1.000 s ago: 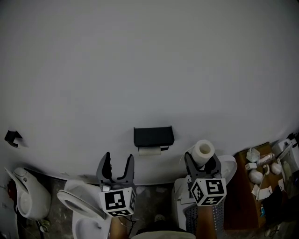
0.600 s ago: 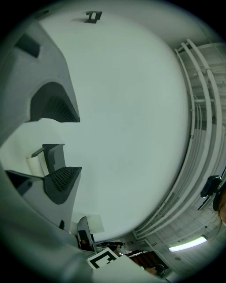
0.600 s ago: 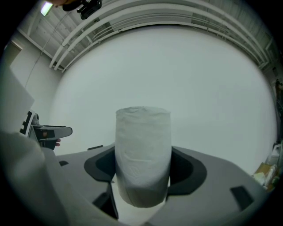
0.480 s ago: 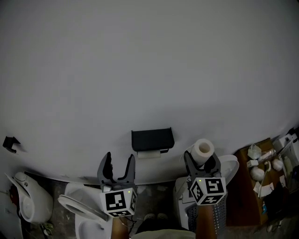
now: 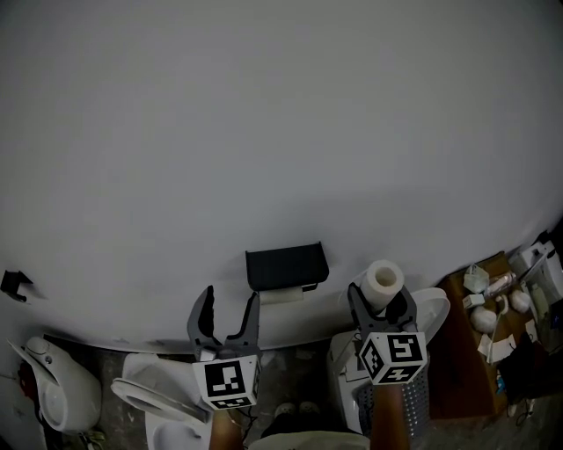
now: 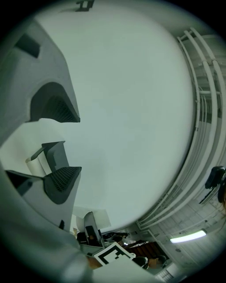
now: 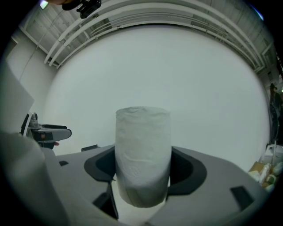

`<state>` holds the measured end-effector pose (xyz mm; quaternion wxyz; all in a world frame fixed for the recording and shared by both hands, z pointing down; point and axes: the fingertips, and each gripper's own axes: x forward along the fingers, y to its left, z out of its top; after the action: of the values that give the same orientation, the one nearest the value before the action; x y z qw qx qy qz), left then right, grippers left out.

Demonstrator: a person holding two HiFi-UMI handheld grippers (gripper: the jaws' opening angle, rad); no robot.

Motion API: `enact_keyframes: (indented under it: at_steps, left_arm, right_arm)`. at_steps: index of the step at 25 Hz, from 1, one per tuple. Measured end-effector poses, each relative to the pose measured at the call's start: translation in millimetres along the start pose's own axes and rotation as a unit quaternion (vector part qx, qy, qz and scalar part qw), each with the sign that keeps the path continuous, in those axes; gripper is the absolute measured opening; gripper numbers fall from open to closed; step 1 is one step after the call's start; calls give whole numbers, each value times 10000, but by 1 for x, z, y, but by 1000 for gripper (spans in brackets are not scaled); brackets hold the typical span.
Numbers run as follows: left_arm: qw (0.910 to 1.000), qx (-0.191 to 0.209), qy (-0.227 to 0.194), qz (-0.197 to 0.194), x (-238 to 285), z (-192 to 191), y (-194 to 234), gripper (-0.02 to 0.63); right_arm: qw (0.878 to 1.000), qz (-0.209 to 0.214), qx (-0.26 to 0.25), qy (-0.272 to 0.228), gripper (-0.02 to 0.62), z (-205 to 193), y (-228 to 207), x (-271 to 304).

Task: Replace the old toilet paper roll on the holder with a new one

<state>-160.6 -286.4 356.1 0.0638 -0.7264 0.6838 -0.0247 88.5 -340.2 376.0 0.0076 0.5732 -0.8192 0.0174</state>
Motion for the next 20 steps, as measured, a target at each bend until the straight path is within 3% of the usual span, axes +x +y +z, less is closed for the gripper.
enact_keyframes:
  at_steps: [4,7,9,12,14,16,18,20]
  left_arm:
    - [9960,795,188,-350,6,-3,-15,293]
    - [9809,1819,390,-562,6,-10,-32,291]
    - [9605,2649,529,-671,7,-16,-46,291]
    - [9137,3896,727,-894,9,-32,-69,293]
    - [8817,4519,872,-1037,12,-46,-81,293]
    - [8565,4938,1007,-1117,16,-59,-90,291]
    - [8390,5201,1104,-1158,21,-70,-95,293]
    - [8293,5335,1155,-1195,25,-79,-98,293]
  right_arm:
    - [10000,-48,-18,48,310,-3,-2,3]
    - [9999,-92,-12,60,310,-4,-5,4]
    - [9999,-125,-12,71,310,-5,-8,4]
    - [9998,-159,-31,110,310,-7,-11,7]
    - [9997,-196,-24,133,310,-8,-15,8]
    - [9996,-233,-9,148,310,-10,-19,9]
    - [9995,-261,-20,159,310,-10,-22,9]
    - [9994,-290,-29,169,310,-11,-25,9]
